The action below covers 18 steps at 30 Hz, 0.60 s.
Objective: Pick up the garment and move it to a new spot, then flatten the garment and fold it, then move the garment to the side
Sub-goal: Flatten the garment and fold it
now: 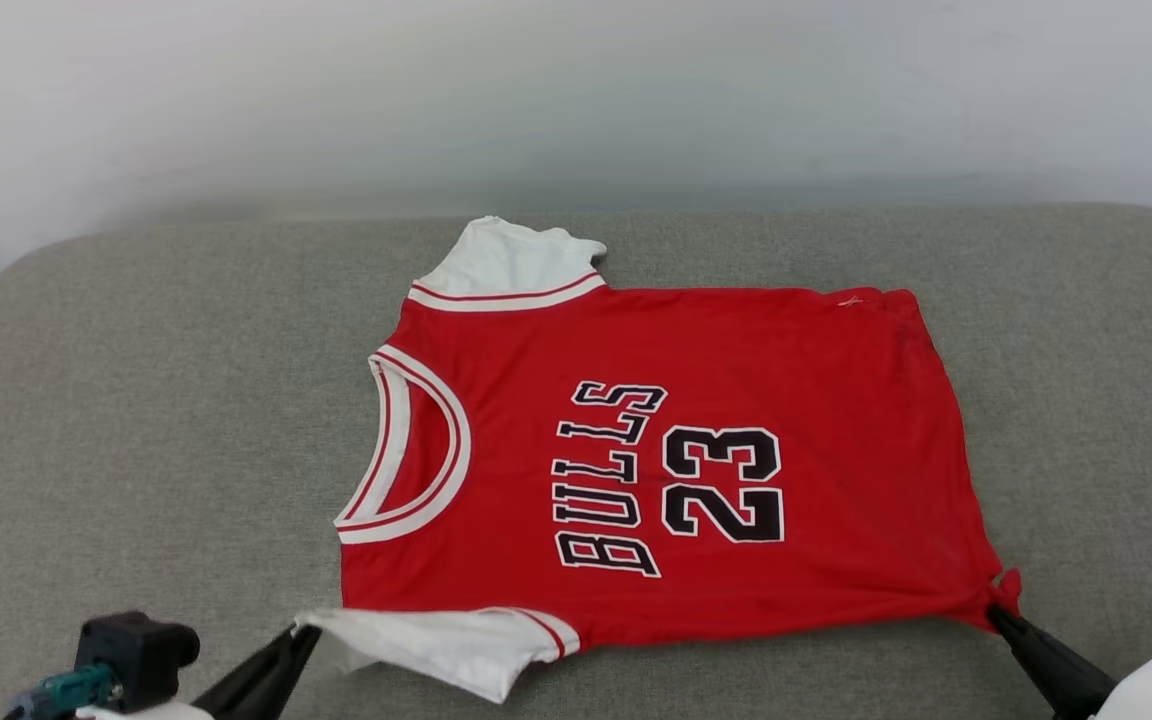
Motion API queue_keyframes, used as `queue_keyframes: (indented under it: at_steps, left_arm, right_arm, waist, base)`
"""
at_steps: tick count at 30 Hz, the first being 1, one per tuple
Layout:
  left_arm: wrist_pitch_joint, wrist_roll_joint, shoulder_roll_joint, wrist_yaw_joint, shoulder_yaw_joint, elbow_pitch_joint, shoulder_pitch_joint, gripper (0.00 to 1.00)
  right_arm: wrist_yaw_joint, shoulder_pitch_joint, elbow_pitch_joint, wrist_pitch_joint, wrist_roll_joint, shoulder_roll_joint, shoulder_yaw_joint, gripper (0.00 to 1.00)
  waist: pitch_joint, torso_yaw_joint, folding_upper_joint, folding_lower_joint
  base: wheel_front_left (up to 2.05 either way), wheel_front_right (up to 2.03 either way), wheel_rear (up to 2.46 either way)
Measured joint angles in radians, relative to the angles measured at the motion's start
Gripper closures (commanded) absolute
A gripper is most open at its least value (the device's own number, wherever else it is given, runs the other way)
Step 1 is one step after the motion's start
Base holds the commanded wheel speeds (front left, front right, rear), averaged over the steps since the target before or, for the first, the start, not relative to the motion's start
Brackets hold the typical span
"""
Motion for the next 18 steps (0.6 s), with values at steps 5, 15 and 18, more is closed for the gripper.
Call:
queue_keyframes:
  at_steps: [5,15,18]
  left_arm:
    - [-0.015,0.022,-0.011,-0.006,0.031,0.004,-0.099,1.0]
    - [0.016,0.053,-0.052,-0.057,0.043,0.104,-0.338,1.0]
    - [0.029,0.063,-0.07,-0.067,0.039,0.153,-0.406,1.0]
  right_arm:
    - [0.0,-0.051,-0.041,0.046,-0.047,0.005,-0.024,1.0]
    - [0.0,-0.221,-0.043,0.159,-0.175,0.06,-0.04,1.0]
    - [0.0,-0.274,-0.027,0.188,-0.208,0.068,-0.039,1.0]
  waist:
    - [0.049,-0.011,0.0,0.0001]
    - [0.185,-0.025,0.0,0.0002]
    - [0.221,-0.027,0.0,0.0003]
  base:
    - [0.0,0.0,0.0]
    - [0.0,0.0,0.0]
    - [0.0,0.0,0.0]
